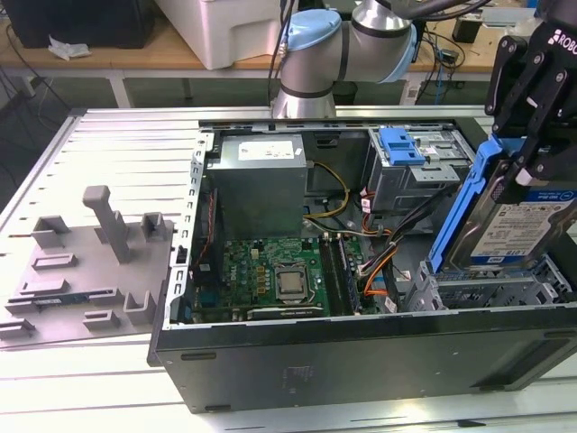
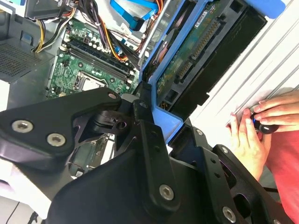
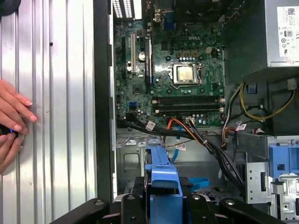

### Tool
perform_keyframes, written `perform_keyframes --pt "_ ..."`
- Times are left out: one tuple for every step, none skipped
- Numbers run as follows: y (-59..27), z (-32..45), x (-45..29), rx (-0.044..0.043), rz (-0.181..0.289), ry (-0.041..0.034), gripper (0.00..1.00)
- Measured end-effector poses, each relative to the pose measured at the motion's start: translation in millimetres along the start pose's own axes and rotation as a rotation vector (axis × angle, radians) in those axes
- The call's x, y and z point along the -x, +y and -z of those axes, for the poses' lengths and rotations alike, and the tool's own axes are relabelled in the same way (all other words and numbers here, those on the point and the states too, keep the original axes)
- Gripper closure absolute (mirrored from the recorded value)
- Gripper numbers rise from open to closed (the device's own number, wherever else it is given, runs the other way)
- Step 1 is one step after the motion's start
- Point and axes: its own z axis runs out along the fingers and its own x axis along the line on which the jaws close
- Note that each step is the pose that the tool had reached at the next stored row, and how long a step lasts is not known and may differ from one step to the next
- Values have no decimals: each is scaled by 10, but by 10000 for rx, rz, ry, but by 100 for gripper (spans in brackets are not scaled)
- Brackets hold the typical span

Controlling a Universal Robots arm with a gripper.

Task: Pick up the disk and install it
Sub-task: 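Insert the disk into the insertion slot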

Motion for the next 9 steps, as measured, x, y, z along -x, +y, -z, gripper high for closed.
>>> perform_keyframes --pt "-6 0 0 0 1 -1 63" --pt "-15 1 0 0 0 2 63" --pt "-21 1 0 0 0 2 63" --pt "-25 1 1 0 1 6 63" --pt "-27 2 0 1 1 13 63" --pt "-29 2 0 0 2 21 63" --pt "-30 2 0 0 8 33 63" --pt "-30 1 1 0 18 56 63" --pt "-31 2 1 -1 28 74 63"
